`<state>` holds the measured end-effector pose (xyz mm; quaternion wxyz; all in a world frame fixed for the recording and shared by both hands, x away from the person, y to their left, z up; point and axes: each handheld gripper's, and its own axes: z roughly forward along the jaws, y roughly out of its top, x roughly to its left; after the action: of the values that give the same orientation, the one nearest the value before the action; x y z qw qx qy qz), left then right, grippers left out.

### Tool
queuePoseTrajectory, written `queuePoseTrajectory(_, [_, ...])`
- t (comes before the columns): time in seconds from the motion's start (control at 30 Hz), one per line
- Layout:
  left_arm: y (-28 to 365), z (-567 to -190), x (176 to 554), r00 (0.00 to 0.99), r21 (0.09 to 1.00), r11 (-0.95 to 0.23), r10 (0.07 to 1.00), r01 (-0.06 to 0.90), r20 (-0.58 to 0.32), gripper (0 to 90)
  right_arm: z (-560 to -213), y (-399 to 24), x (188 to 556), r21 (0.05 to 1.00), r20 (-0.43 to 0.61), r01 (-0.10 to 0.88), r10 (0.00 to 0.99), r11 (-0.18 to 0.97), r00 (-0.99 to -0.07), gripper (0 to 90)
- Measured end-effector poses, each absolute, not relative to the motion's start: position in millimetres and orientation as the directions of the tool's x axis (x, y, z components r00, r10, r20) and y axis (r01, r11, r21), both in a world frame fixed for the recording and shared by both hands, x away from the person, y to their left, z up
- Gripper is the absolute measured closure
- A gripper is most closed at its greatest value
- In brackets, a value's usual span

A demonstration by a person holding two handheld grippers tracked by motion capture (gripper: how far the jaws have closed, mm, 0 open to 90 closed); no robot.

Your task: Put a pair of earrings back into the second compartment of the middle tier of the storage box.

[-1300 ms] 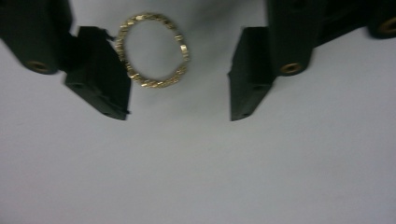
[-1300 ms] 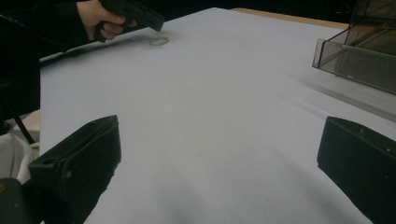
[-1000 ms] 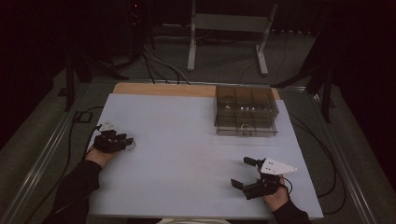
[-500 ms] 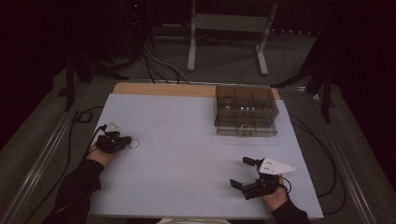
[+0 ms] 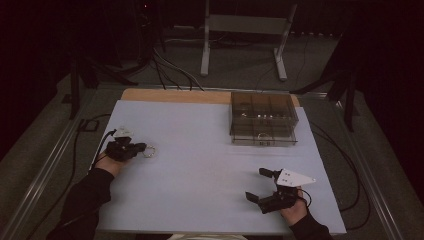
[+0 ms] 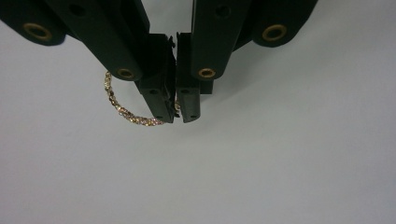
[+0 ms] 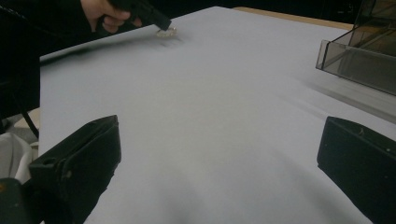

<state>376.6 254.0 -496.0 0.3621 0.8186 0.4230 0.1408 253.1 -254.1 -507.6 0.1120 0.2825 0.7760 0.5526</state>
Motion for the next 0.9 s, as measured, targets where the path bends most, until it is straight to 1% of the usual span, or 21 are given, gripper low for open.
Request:
queuePoseTrajectory(0.37, [202.3,-467.7,389.3,0.686,0.746,-0.414,0.723,0.522,-0.079,88.0,-507.2,-253.8,252.7,0.922,0.137,0.313,0.562,0.229,-0.816,0.0])
queuePoseTrajectory(0.9, [124.3,-455.3,398.8,0.791,0.761,-0.46,0.602,0.457,-0.111,88.0,-507.4,-254.9,252.9,0.922,0.141,0.315,0.561,0.227,-0.816,0.0])
